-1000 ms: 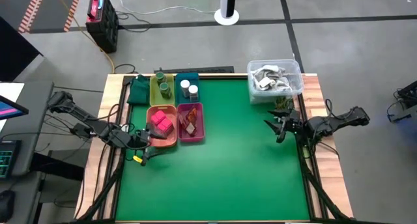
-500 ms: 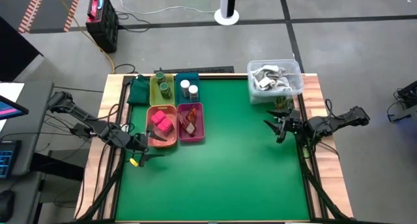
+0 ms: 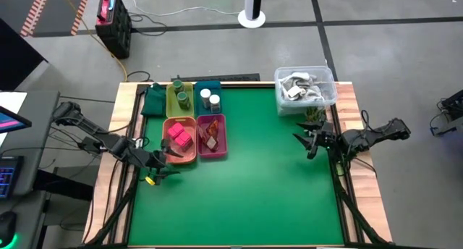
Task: Sort spices by type
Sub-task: Return to Home Position
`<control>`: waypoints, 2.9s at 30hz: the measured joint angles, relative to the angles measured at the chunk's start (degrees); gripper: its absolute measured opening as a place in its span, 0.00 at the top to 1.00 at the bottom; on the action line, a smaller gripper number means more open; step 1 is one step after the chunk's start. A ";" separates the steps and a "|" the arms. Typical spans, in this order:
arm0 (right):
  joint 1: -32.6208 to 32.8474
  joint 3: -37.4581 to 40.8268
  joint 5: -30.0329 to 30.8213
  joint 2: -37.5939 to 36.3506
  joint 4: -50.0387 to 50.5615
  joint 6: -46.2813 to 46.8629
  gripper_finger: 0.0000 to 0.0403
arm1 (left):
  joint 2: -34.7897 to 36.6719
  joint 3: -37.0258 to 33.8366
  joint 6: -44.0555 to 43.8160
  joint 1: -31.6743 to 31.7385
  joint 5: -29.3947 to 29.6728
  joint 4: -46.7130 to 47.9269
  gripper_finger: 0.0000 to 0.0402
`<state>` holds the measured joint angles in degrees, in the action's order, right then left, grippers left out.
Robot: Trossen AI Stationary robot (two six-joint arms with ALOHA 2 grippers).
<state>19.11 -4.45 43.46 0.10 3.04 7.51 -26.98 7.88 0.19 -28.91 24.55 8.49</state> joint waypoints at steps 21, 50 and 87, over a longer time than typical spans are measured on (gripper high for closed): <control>0.00 0.00 -0.02 0.00 0.01 0.02 0.33 | 0.11 0.04 -0.97 -1.43 0.63 6.41 0.28; -0.01 -0.04 -0.02 0.02 -0.01 0.02 0.33 | 18.38 0.24 -1.03 -1.40 -1.40 10.01 0.28; -0.02 -0.04 -0.02 0.02 0.01 0.02 0.33 | 18.38 0.11 -1.03 -1.40 -1.46 10.10 0.28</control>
<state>19.09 -4.49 43.44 0.12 3.05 7.53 -8.60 7.99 -0.84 -30.30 23.09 18.59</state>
